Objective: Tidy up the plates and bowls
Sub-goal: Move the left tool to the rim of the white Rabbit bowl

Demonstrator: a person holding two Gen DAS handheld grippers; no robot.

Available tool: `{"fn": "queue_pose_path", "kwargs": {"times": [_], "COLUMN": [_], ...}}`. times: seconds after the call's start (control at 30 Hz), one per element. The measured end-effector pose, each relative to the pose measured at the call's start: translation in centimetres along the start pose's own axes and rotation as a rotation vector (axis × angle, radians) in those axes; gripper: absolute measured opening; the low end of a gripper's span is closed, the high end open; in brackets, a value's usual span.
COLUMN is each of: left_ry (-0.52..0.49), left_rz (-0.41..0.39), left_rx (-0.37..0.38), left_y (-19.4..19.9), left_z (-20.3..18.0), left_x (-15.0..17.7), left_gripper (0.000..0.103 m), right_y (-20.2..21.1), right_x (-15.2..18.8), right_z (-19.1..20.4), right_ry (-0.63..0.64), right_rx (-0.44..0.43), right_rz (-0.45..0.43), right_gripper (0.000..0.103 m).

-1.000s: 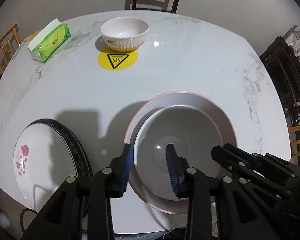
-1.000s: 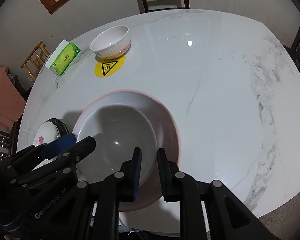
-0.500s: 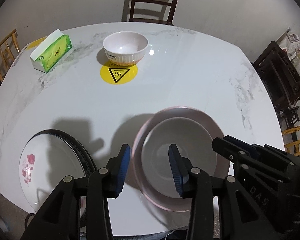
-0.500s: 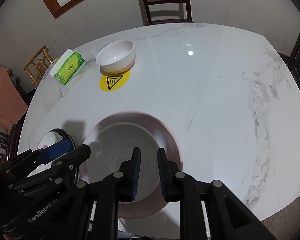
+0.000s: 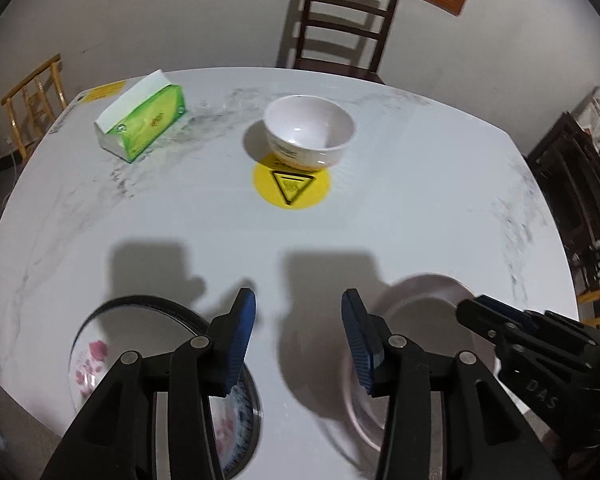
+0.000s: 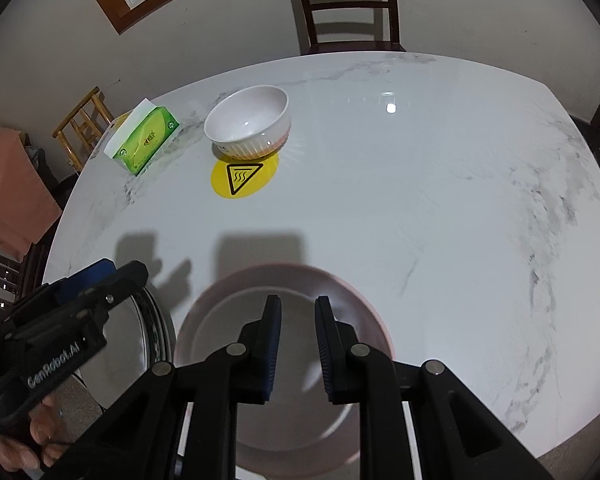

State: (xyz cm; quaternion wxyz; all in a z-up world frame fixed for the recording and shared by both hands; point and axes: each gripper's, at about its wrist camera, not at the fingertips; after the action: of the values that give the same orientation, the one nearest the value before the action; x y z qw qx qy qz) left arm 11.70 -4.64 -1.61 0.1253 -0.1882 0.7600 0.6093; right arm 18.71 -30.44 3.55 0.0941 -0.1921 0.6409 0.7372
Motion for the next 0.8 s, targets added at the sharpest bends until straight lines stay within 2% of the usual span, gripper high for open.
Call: {"fn": "queue_pose_path", "kwargs": {"times": [0.4,0.63,0.8], "left_ry": [0.126,0.184,0.201], "left_rz": [0.012,0.026,0.026], "left_rx": [-0.043,0.005,0.039], "left_y": [-3.1,-5.4,-7.4], "left_z": [3.5,4.0,3.9], "left_x": [-6.2,-10.3,-13.0], "left_gripper": [0.041,0.041,0.041], "right_y": [-2.4,-4.7,-7.2], "right_x": [-5.9,-9.9,-12.9], "right_z": [0.6,0.4,-0.2], "right_ry": [-0.021,-0.065,-0.112], "right_rx": [-0.040,-0.048,-0.038], "right_rz": [-0.018,-0.035,-0.025], "right_gripper": [0.018,0.019,0.023]}}
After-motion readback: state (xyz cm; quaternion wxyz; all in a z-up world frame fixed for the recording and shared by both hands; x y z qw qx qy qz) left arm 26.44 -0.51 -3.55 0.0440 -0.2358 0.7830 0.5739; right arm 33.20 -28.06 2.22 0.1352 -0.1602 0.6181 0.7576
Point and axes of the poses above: each gripper's, at about its wrist camera, not at the fingertips, and y roughly against the way its jaws point, z to its left, x to its underside, and after that the axes turned 12 degrees about y, right-handed
